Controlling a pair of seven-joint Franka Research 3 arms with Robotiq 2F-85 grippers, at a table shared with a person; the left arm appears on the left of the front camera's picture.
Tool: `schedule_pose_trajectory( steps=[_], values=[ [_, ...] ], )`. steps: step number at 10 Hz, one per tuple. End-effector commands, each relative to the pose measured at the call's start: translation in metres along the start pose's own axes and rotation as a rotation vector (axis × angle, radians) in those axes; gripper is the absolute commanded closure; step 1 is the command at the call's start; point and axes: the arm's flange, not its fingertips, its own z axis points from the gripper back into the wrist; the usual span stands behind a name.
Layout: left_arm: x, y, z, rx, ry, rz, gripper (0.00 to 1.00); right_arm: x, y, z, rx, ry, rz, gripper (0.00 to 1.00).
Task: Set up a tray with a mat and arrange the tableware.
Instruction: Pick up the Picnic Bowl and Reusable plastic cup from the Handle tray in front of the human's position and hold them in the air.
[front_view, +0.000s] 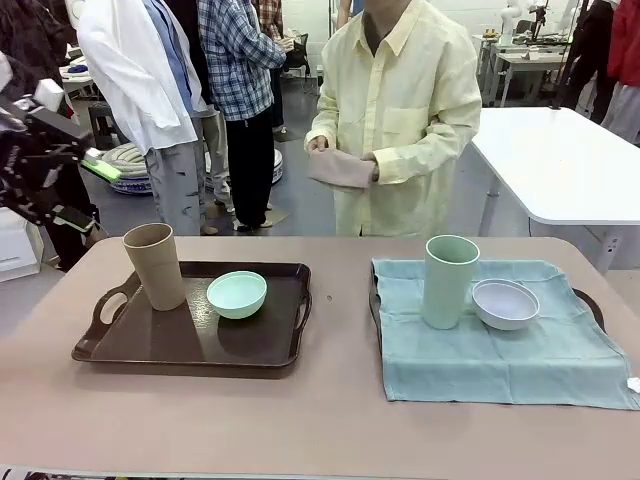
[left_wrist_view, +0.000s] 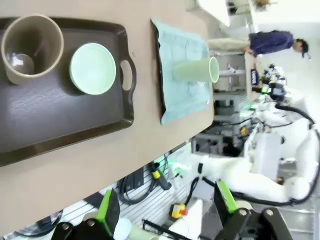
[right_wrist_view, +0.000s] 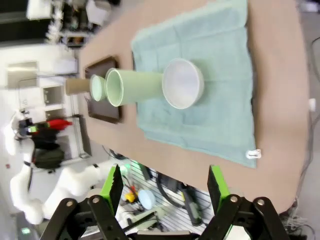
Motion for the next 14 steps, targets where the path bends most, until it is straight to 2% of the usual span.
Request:
schedule_pose_trajectory(
  steps=[1, 3, 6, 9, 12, 13, 14],
  values=[
    [-0.017, 0.024, 0.01, -0.061, -0.11, -0.038, 0.0, 0.004, -0.015, 0.001, 0.111, -0.032, -0.087, 0.11],
    [-0.024, 0.053, 0.02, -0.143, -0.159, -0.07, 0.0, 0.005, -0.025, 0.001, 0.166, -0.012, -0.102, 0.11],
    [-0.038, 0.093, 0.038, -0.182, -0.252, -0.036, 0.0, -0.005, -0.041, 0.002, 0.223, 0.046, -0.144, 0.11],
    [-0.039, 0.117, 0.049, -0.165, -0.24, 0.04, 0.0, -0.019, -0.049, -0.003, 0.201, 0.123, -0.116, 0.11],
    [-0.043, 0.121, 0.058, -0.141, -0.207, 0.045, 0.0, -0.03, -0.053, -0.004, 0.178, 0.108, -0.133, 0.11],
    [-0.041, 0.116, 0.055, -0.114, -0.186, 0.012, 0.0, -0.028, -0.05, -0.005, 0.164, 0.08, -0.115, 0.11],
    [-0.04, 0.121, 0.05, -0.156, -0.234, 0.057, 0.0, -0.025, -0.05, -0.004, 0.195, 0.112, -0.146, 0.11]
  ],
)
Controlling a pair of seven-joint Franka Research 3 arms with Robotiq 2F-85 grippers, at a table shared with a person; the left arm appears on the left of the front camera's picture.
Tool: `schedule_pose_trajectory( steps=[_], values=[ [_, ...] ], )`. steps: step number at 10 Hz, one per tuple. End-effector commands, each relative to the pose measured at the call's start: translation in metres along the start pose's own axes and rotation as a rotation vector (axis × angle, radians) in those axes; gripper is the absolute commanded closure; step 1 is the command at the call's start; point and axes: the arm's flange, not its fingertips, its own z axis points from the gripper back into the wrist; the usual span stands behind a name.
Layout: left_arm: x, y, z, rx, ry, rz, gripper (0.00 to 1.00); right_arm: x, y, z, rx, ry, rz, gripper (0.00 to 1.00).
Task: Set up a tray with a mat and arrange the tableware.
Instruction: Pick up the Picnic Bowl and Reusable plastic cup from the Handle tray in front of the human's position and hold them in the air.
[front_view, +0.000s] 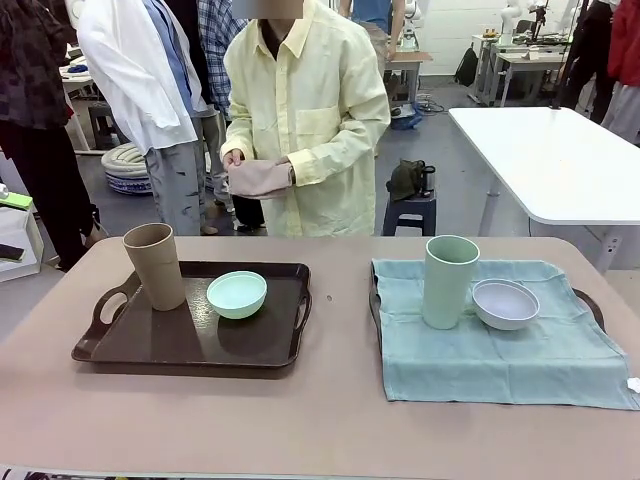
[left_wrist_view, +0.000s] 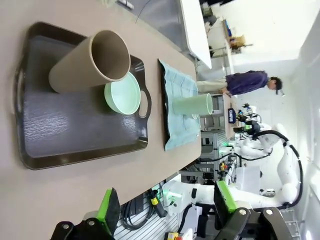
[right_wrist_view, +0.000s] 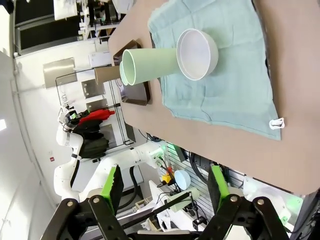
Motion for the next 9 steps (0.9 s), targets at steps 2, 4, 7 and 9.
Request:
schedule_pose_trajectory(
  steps=[2, 4, 7, 9],
  values=[
    [0.0002, 0.0024, 0.0004, -0.011, -0.018, 0.009, 0.0, 0.0001, -0.0004, -0.0017, 0.005, 0.01, -0.005, 0.11],
    [0.0002, 0.0024, 0.0004, -0.011, -0.018, 0.009, 0.0, 0.0001, -0.0004, -0.0017, 0.005, 0.01, -0.005, 0.11],
    [0.0002, 0.0024, 0.0004, -0.011, -0.018, 0.009, 0.0, 0.0001, -0.0004, -0.0017, 0.005, 0.01, -0.005, 0.11],
    [0.0002, 0.0024, 0.0004, -0.011, -0.018, 0.009, 0.0, 0.0001, -0.0004, -0.0017, 0.005, 0.01, -0.005, 0.11]
  ],
)
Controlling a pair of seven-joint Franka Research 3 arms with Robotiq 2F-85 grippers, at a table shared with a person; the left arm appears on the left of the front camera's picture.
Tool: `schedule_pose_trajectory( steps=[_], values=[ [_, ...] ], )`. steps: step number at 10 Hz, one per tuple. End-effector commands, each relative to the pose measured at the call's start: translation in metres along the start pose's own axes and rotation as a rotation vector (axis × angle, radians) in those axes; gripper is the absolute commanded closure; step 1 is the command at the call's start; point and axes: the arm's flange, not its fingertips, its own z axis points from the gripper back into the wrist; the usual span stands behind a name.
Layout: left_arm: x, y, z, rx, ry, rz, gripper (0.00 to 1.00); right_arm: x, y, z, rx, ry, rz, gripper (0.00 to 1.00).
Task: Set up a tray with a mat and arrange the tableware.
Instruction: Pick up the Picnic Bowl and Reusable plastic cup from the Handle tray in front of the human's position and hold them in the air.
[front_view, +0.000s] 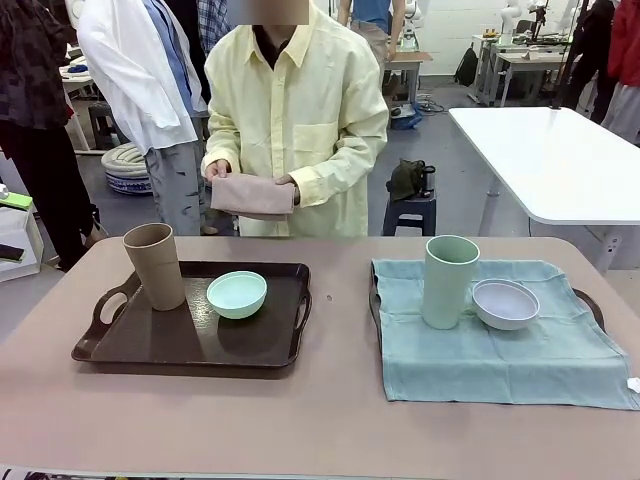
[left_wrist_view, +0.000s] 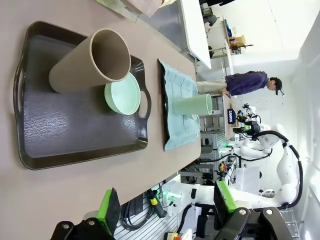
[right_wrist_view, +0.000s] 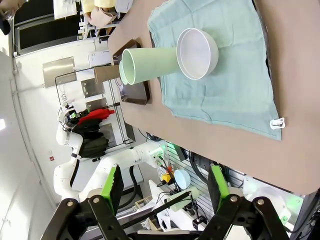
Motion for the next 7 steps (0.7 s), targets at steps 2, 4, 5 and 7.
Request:
schedule_pose_trajectory(
  steps=[2, 4, 5, 7],
  values=[
    [0.0001, 0.0017, 0.0003, -0.008, -0.016, 0.006, 0.0, -0.0004, -0.0012, -0.0003, 0.007, 0.006, -0.004, 0.11],
    [0.0001, 0.0017, 0.0003, -0.008, -0.016, 0.006, 0.0, -0.0004, -0.0012, -0.0003, 0.007, 0.006, -0.004, 0.11],
    [0.0001, 0.0017, 0.0003, -0.008, -0.016, 0.006, 0.0, -0.0004, -0.0012, -0.0003, 0.007, 0.006, -0.004, 0.11],
    [0.0001, 0.0017, 0.0003, -0.008, -0.016, 0.006, 0.0, -0.0004, -0.0012, -0.0003, 0.007, 0.006, -0.004, 0.11]
  ],
)
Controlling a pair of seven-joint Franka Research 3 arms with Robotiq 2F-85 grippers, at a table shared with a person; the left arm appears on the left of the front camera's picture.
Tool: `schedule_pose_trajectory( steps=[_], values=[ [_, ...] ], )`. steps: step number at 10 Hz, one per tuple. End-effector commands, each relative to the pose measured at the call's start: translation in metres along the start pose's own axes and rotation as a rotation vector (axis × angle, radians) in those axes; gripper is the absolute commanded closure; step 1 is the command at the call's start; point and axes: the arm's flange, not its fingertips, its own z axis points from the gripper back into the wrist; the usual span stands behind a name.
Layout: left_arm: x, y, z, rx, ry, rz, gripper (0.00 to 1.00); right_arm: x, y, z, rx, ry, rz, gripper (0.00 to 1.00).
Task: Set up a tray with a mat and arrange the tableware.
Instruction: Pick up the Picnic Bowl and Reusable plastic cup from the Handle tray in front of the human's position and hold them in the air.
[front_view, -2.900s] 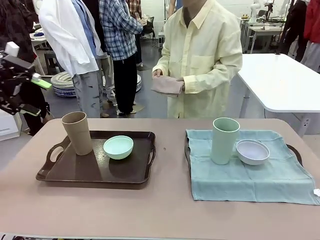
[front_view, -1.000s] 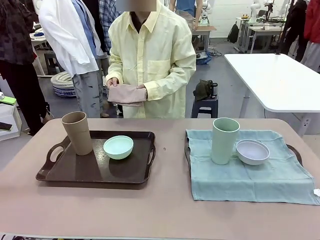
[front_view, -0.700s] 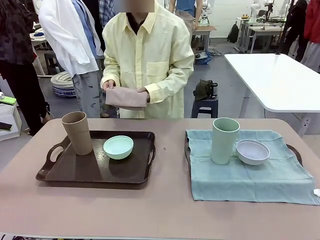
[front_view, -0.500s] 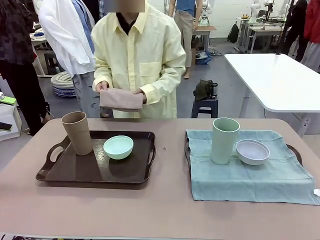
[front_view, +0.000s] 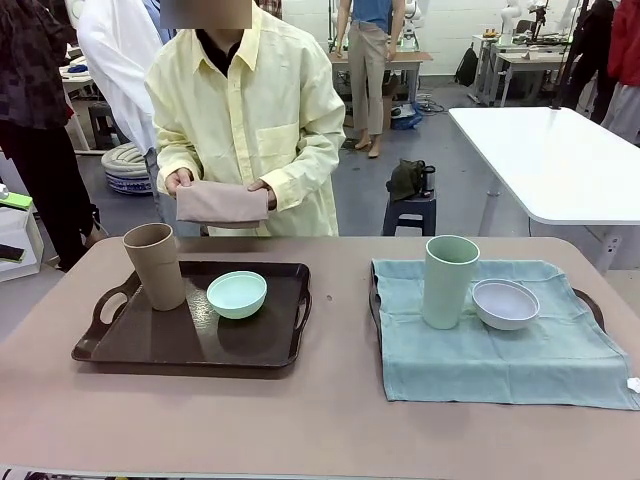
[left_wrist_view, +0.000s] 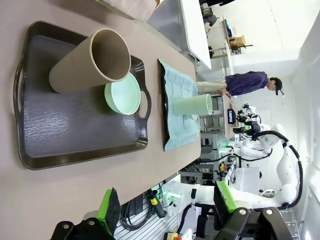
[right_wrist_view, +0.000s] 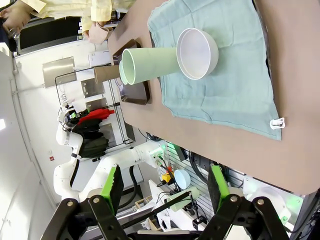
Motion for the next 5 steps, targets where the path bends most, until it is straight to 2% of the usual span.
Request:
schedule_pose_trajectory(
  steps=[1, 5],
  values=[
    [0.0001, 0.0017, 0.0002, -0.008, -0.016, 0.006, 0.0, -0.0005, -0.0012, -0.0002, 0.008, 0.006, -0.004, 0.11],
    [0.0001, 0.0017, 0.0002, -0.008, -0.016, 0.006, 0.0, -0.0005, -0.0012, -0.0002, 0.008, 0.006, -0.004, 0.11]
  ],
)
